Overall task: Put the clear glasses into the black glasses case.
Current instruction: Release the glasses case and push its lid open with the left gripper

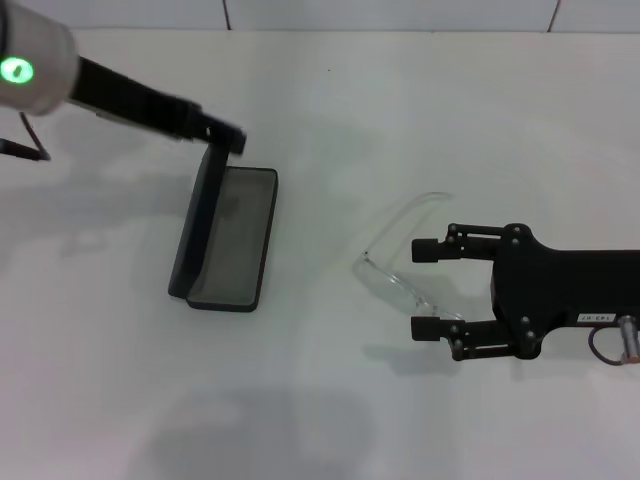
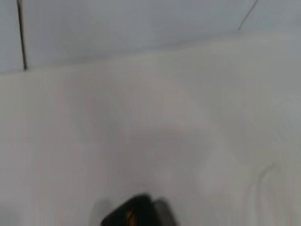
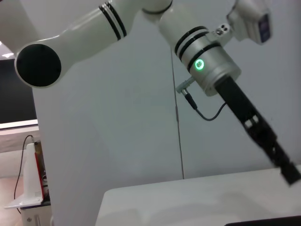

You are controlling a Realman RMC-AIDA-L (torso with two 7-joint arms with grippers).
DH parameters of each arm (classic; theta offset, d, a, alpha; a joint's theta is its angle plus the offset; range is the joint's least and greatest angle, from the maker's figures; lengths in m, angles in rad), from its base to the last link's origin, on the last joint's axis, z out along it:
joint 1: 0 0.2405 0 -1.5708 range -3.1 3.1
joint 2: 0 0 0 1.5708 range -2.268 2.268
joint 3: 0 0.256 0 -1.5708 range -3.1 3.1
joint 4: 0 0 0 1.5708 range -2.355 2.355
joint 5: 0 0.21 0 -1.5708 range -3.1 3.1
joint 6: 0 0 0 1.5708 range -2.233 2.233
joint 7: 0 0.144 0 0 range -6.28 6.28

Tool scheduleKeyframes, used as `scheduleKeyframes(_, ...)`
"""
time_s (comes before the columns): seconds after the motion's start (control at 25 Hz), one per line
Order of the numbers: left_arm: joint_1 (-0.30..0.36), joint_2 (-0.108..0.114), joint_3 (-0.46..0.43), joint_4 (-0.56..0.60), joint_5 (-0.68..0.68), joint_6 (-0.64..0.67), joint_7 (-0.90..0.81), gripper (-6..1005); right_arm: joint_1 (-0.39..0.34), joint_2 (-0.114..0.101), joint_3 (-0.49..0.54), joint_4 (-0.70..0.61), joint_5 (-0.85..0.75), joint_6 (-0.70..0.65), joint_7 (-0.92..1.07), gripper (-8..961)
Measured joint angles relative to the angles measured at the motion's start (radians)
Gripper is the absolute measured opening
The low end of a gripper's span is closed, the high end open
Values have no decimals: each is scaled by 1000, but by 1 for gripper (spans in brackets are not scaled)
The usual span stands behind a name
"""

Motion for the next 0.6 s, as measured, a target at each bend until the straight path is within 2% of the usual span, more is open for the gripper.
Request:
scheduleKeyframes(0.08,-20,-2,81,3,78,2,-51,866,-1,0,0,1,1,0,0,747)
scheduleKeyframes(0.28,-46,-22,193,-33,210,-7,-117,864,10,0,0,19,1,2,0,747)
scheduleKeyframes(0.6,-60,-23,208,-119,218,-54,-132,862,15,0,-5,25,1,3,0,747)
